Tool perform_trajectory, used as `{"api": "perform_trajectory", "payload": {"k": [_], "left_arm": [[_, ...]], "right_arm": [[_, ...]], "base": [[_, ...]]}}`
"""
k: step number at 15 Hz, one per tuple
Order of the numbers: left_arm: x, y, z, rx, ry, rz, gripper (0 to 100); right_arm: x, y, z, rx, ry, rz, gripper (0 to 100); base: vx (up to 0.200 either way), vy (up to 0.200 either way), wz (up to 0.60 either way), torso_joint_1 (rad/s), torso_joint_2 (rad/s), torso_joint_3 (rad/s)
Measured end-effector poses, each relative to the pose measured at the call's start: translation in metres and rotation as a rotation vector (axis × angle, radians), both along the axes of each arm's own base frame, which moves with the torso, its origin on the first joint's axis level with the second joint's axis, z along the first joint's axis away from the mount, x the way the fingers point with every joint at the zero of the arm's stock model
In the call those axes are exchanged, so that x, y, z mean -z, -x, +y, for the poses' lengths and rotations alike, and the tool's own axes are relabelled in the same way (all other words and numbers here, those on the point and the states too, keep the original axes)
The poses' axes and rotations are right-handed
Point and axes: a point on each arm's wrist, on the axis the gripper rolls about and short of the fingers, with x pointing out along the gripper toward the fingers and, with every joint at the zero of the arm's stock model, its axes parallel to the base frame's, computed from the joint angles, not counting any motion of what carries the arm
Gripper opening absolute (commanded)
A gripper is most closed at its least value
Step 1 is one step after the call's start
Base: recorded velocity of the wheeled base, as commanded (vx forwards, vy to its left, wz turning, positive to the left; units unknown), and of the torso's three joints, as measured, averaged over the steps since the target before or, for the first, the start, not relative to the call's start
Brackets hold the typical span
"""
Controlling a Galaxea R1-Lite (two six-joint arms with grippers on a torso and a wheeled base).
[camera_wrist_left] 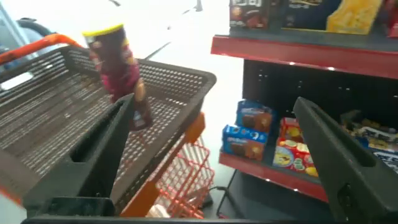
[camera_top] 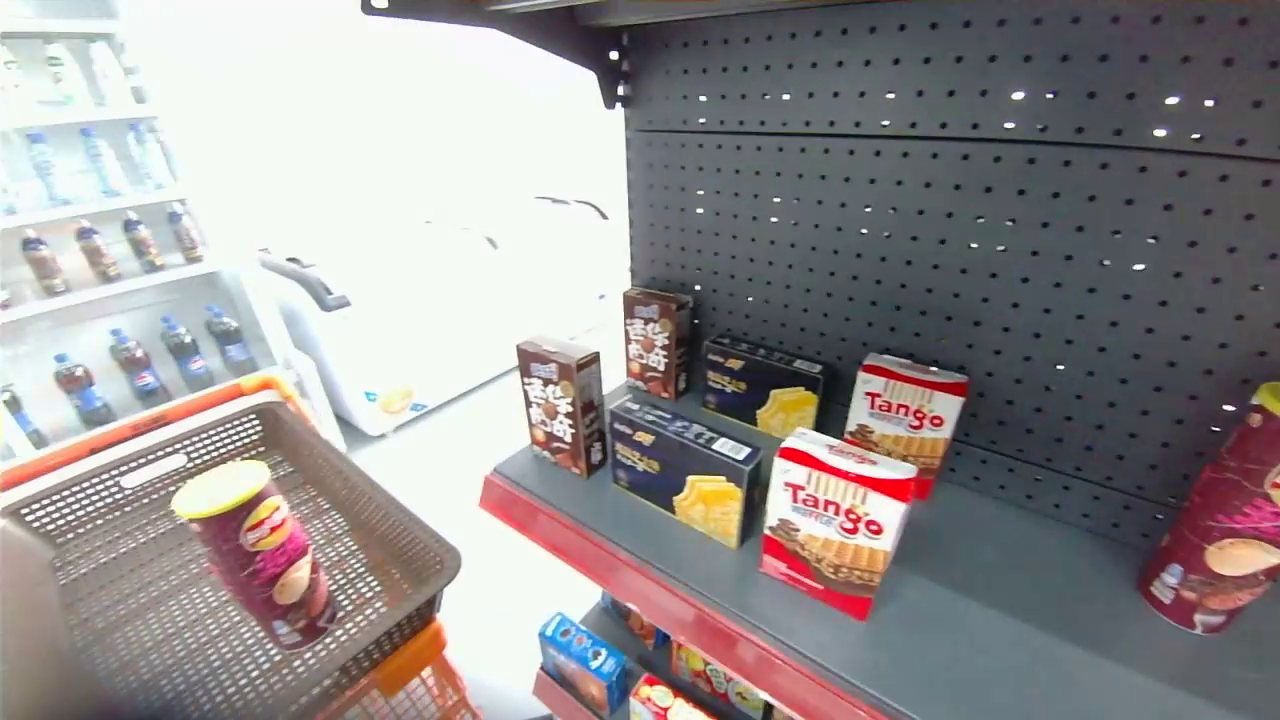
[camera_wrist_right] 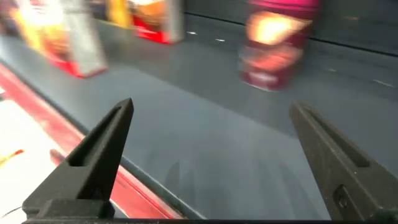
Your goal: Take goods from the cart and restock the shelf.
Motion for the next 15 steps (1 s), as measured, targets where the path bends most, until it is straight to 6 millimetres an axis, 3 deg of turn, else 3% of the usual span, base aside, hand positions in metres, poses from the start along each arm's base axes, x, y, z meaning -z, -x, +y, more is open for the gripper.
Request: {"api": "perform_trajectory", "payload": {"k": [3, 12, 15], "left_arm": [[0.0, 0.0, 0.0, 0.0, 0.0, 0.0, 100], [-0.001, 0.0, 0.0, 0.001, -0.004, -0.008, 100], [-0.017, 0.006, 0.0, 0.006, -0.005, -0.045, 100]], "right_arm": [[0.0, 0.0, 0.0, 0.0, 0.0, 0.0, 100], [0.0, 0.0, 0.0, 0.0, -0.001, -0.001, 100], [0.0, 0.0, 0.0, 0.0, -0.001, -0.001, 100]], "base": [[0.0, 0.0, 0.6, -0.001, 0.0, 0.004], [0.0, 0.0, 0.0, 0.0, 0.0, 0.0], [0.0, 0.0, 0.0, 0.0, 0.0, 0.0]]}}
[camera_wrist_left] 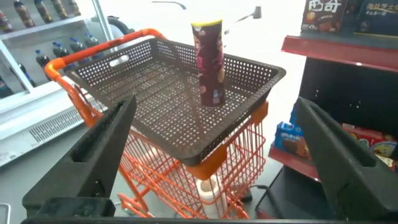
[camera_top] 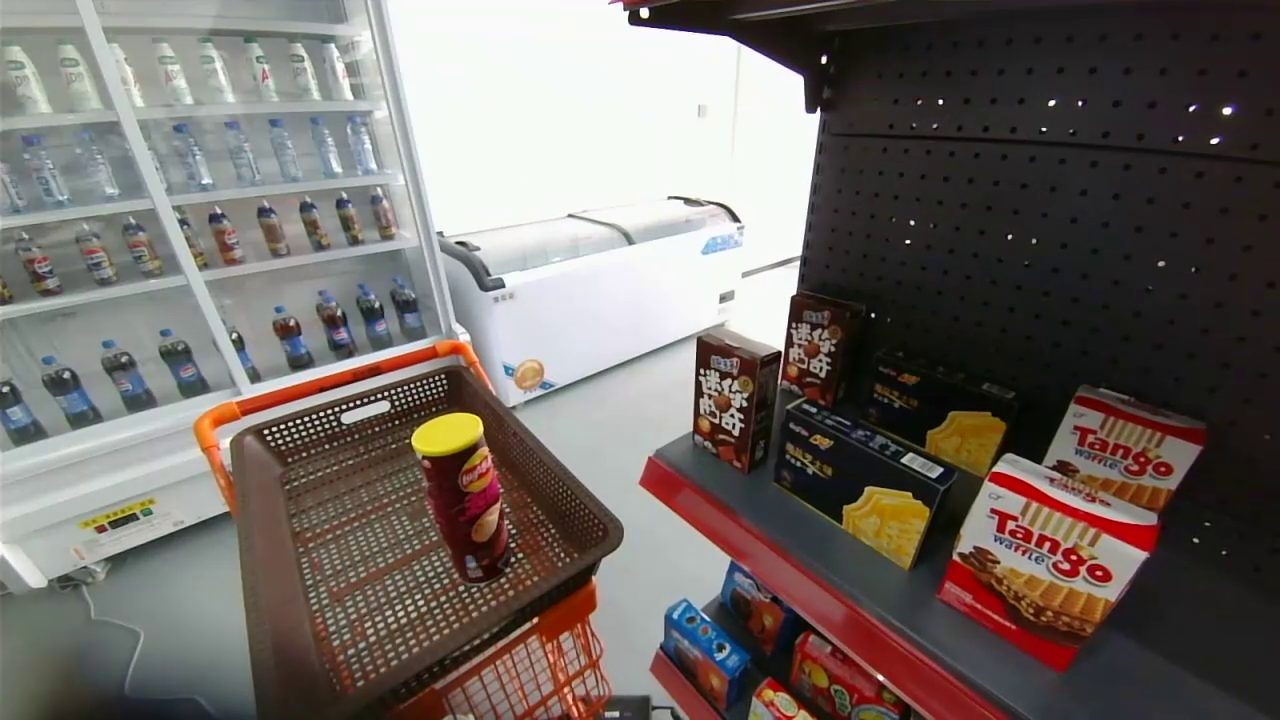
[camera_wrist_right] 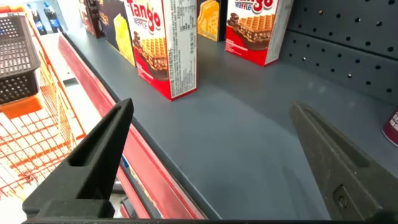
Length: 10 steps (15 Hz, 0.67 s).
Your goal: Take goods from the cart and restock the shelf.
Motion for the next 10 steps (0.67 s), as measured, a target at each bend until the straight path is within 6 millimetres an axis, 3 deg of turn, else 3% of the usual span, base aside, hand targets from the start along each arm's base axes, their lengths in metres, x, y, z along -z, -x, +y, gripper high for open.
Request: {"api": "perform_trajectory", "payload": {"k": [3, 6, 8, 10], "left_arm": [[-0.017, 0.006, 0.0, 0.005, 0.0, 0.014, 100], [-0.053, -0.005, 0.001, -0.007, 0.0, 0.087, 100], [-0.086, -0.029, 0.001, -0.022, 0.0, 0.162, 100], [-0.113, -0.068, 0.001, -0.036, 0.005, 0.231, 100]], "right_arm": [[0.0, 0.0, 0.0, 0.0, 0.0, 0.0, 100], [0.0, 0.0, 0.0, -0.001, 0.0, 0.0, 100], [0.0, 0.0, 0.0, 0.0, 0.0, 0.0, 100], [0.0, 0.0, 0.0, 0.0, 0.0, 0.001, 100]], "base": [[0.0, 0.0, 0.0, 0.0, 0.0, 0.0], [0.0, 0.0, 0.0, 0.0, 0.0, 0.0], [0.0, 0.0, 0.0, 0.0, 0.0, 0.0], [0.0, 0.0, 0.0, 0.0, 0.0, 0.0]]}}
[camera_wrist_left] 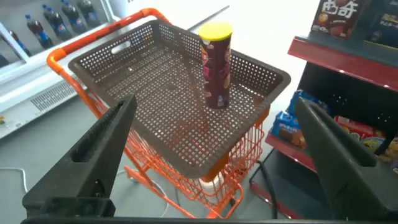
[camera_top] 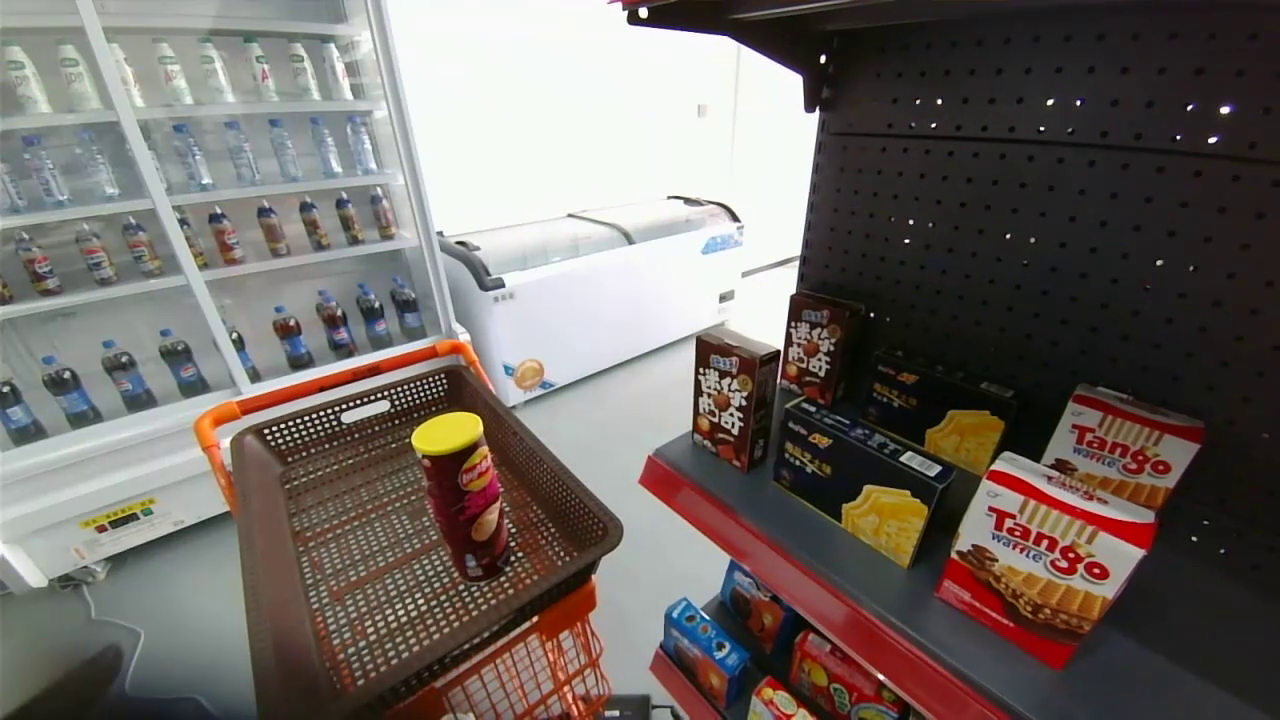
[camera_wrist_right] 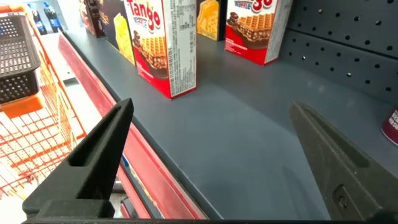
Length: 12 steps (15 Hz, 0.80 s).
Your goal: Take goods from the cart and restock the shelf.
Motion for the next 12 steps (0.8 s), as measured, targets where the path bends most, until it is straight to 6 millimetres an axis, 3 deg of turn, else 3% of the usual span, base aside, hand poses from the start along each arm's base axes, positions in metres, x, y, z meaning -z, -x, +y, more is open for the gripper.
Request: {"api": "perform_trajectory", "payload": {"k": [2, 4, 7, 12], "left_arm": [[-0.018, -0.044, 0.0, 0.005, 0.003, 0.016, 100], [-0.018, -0.097, -0.001, 0.033, -0.014, 0.045, 100], [0.008, -0.164, -0.002, 0.068, -0.033, 0.123, 100], [0.066, -0.224, -0.004, 0.085, -0.037, 0.242, 100]], "right_arm": [[0.0, 0.0, 0.0, 0.0, 0.0, -0.001, 100], [0.0, 0.0, 0.0, -0.001, 0.0, 0.0, 100], [0.0, 0.0, 0.0, -0.001, 0.0, -0.001, 100], [0.0, 0.0, 0.0, 0.0, 0.0, 0.0, 100]], "base": [[0.0, 0.0, 0.0, 0.0, 0.0, 0.0], [0.0, 0.0, 0.0, 0.0, 0.0, 0.0], [0.0, 0.0, 0.0, 0.0, 0.0, 0.0], [0.0, 0.0, 0.0, 0.0, 0.0, 0.0]]}}
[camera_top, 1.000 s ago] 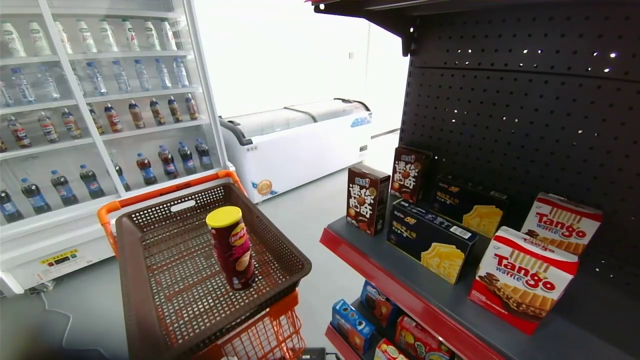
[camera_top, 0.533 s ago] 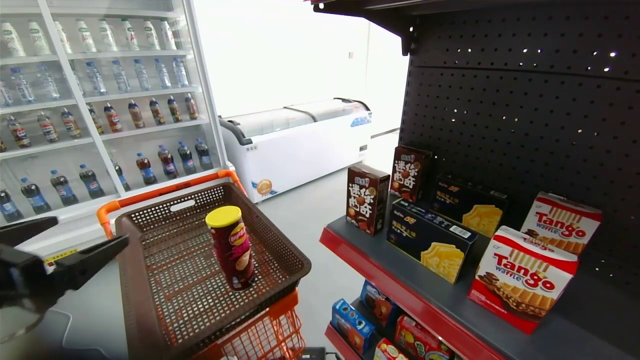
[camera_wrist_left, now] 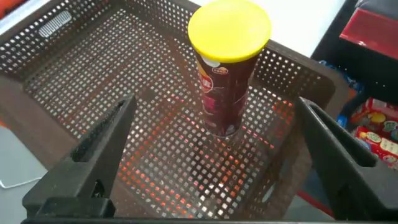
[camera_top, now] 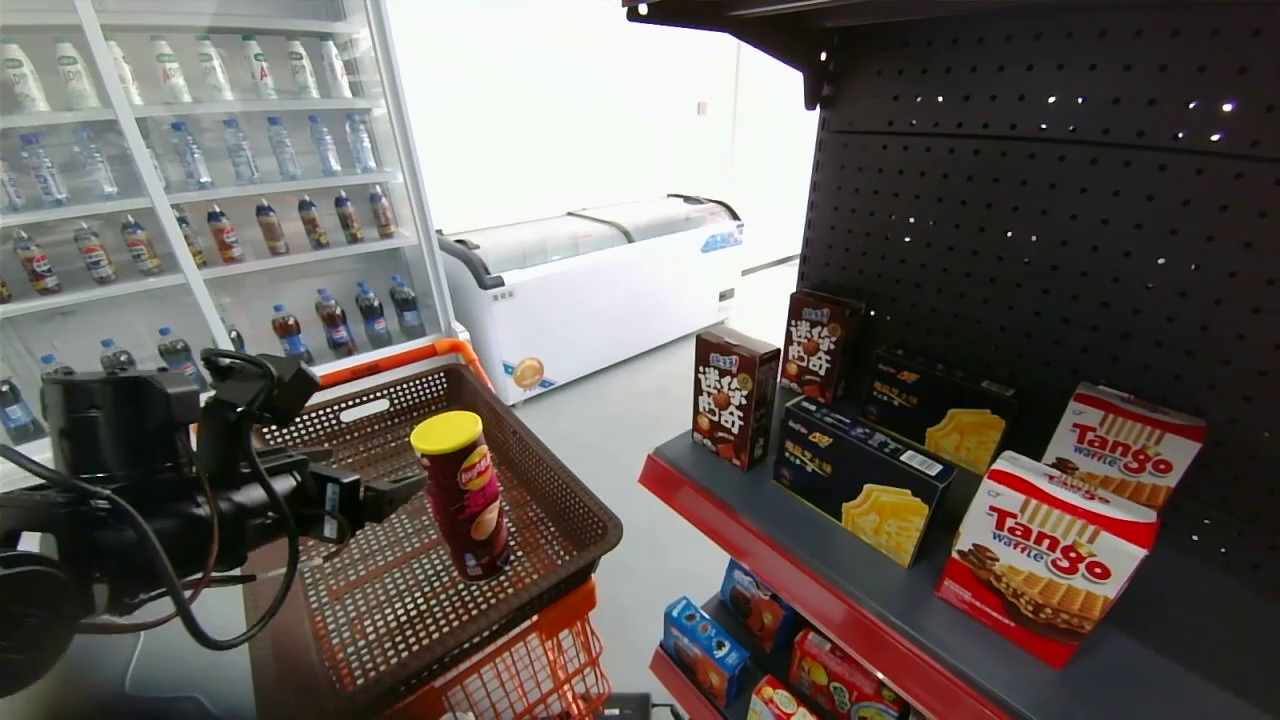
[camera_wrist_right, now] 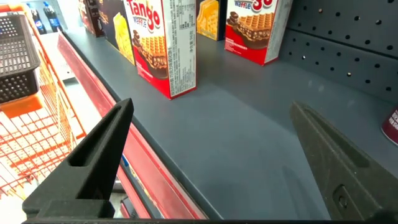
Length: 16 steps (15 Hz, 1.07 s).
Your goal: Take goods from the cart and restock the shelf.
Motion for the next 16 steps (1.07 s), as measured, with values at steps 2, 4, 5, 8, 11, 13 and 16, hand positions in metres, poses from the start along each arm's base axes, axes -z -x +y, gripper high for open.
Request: {"api": "perform_trajectory", "payload": {"k": [2, 4, 5, 8, 11, 13, 16], "left_arm": [[0.016, -0.014, 0.0, 0.001, -0.001, 0.007, 100], [0.032, -0.027, -0.001, 0.005, -0.009, 0.009, 100], [0.04, -0.032, -0.001, 0.008, -0.013, 0.006, 100], [0.058, -0.043, -0.005, 0.02, -0.014, 0.0, 100], [0.076, -0.05, -0.009, 0.031, -0.013, -0.007, 100], [0.083, -0.055, -0.011, 0.037, -0.011, -0.036, 100], [0.093, -0.064, -0.013, 0.04, -0.011, -0.08, 100]], "right_arm": [[0.0, 0.0, 0.0, 0.0, 0.0, 0.0, 100], [0.0, 0.0, 0.0, -0.001, 0.0, 0.0, 100], [0.0, 0.0, 0.0, -0.001, 0.0, -0.001, 100], [0.0, 0.0, 0.0, 0.0, 0.0, 0.0, 100], [0.0, 0.0, 0.0, -0.001, 0.0, 0.0, 100], [0.0, 0.0, 0.0, 0.0, 0.0, 0.0, 100], [0.0, 0.0, 0.0, 0.0, 0.0, 0.0, 100]], "base": [[0.0, 0.0, 0.0, 0.0, 0.0, 0.0], [0.0, 0.0, 0.0, 0.0, 0.0, 0.0], [0.0, 0.0, 0.0, 0.0, 0.0, 0.0], [0.0, 0.0, 0.0, 0.0, 0.0, 0.0], [0.0, 0.0, 0.0, 0.0, 0.0, 0.0], [0.0, 0.0, 0.0, 0.0, 0.0, 0.0], [0.0, 0.0, 0.0, 0.0, 0.0, 0.0]]}}
